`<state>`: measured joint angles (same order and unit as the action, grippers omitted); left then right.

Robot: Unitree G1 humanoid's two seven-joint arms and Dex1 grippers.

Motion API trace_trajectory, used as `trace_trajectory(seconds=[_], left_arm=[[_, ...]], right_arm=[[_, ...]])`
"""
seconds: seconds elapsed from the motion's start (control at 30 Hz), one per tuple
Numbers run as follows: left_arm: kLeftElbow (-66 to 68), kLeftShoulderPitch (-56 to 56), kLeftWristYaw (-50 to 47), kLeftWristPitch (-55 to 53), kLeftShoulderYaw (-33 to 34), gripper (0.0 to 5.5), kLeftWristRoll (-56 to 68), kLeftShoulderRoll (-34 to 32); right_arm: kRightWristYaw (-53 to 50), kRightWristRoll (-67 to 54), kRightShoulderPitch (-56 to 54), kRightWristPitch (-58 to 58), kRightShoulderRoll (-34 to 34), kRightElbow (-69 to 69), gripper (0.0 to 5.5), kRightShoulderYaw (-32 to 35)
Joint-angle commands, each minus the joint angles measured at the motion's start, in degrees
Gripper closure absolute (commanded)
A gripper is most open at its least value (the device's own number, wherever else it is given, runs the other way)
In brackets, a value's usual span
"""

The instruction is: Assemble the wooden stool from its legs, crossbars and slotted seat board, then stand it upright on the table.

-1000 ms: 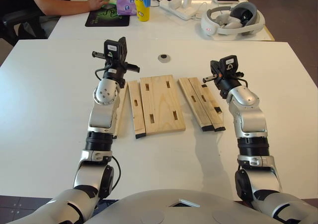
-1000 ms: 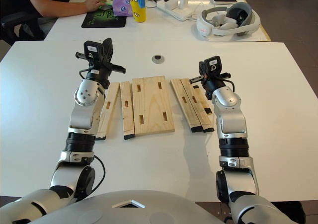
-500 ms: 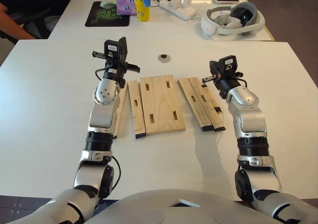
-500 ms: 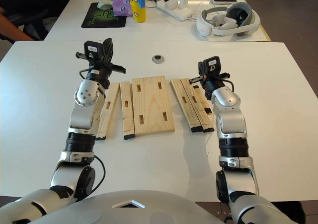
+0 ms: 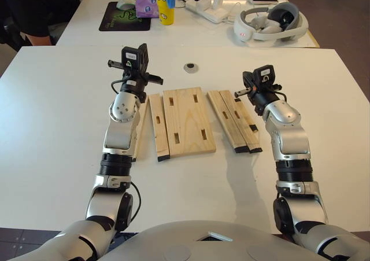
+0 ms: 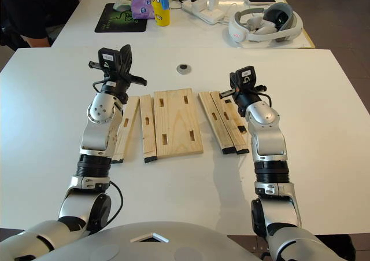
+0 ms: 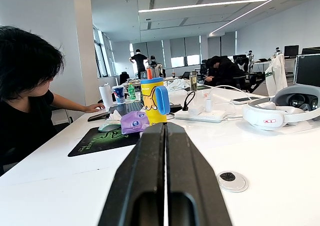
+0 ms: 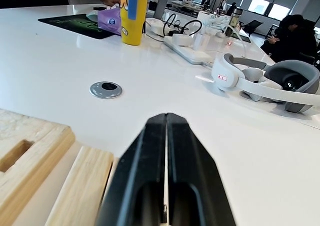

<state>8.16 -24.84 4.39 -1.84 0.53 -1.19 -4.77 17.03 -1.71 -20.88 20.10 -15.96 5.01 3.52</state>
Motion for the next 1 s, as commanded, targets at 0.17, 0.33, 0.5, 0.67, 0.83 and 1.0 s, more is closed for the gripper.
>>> trace_trajectory(seconds=[0.17, 0.33, 0.5, 0.67, 0.83, 1.0], left_arm=[[-0.12, -0.05, -0.21, 0.06, -0.12, 5.5, 0.08, 0.16], [-0.13, -0.08, -0.22, 0.06, -0.14, 5.5, 0.05, 0.13], [0.07, -0.31, -0.19, 0.12, -0.15, 5.5, 0.0, 0.05], [0.14, -0.18, -0.23, 0.22, -0.19, 5.5, -0.02, 0.12], [-0.07, -0.06, -0.51, 0.21, -0.15, 5.5, -0.07, 0.26], [0.22, -0.17, -0.64, 0.45, -0.2, 5.5, -0.25, 0.18]], right_arm=[[0.25, -0.51, -0.77, 0.65, -0.13, -0.37, 5.48, -0.38], [0.22, -0.54, -0.77, 0.63, -0.1, -0.39, 5.48, -0.39], [0.32, -0.6, -0.55, 0.82, -0.33, -0.52, 5.48, -0.28], [0.49, -0.55, -0.39, 0.84, -0.85, -0.43, 5.48, 0.04], [0.72, -0.63, -0.84, 0.82, -1.03, 0.21, 5.48, 0.06], [0.88, -0.83, -0.76, 0.83, -0.69, 0.02, 5.48, -0.17]])
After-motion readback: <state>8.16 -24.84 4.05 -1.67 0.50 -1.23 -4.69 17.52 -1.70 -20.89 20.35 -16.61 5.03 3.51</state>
